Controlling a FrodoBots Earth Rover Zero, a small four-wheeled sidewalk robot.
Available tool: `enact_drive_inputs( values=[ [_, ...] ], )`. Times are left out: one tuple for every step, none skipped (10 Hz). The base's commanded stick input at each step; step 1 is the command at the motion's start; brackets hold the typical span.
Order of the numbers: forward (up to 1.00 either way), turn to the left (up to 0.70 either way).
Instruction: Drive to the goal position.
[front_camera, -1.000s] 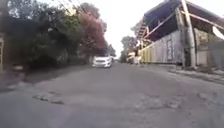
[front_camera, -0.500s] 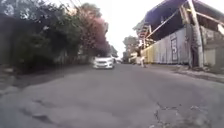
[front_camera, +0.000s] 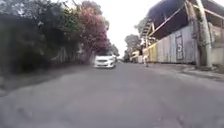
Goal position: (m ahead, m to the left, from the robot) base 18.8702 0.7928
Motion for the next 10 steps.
enact_drive_inputs(
  values=[
    [1.0,0.01],
    [1.0,0.01],
    [1.0,0.01],
    [1.0,0.01],
    [1.0,0.01],
    [1.0,0.01],
    [1.0,0.01],
    [1.0,0.01],
    [1.0,0.01],
    [1.0,0.01]
  ],
)
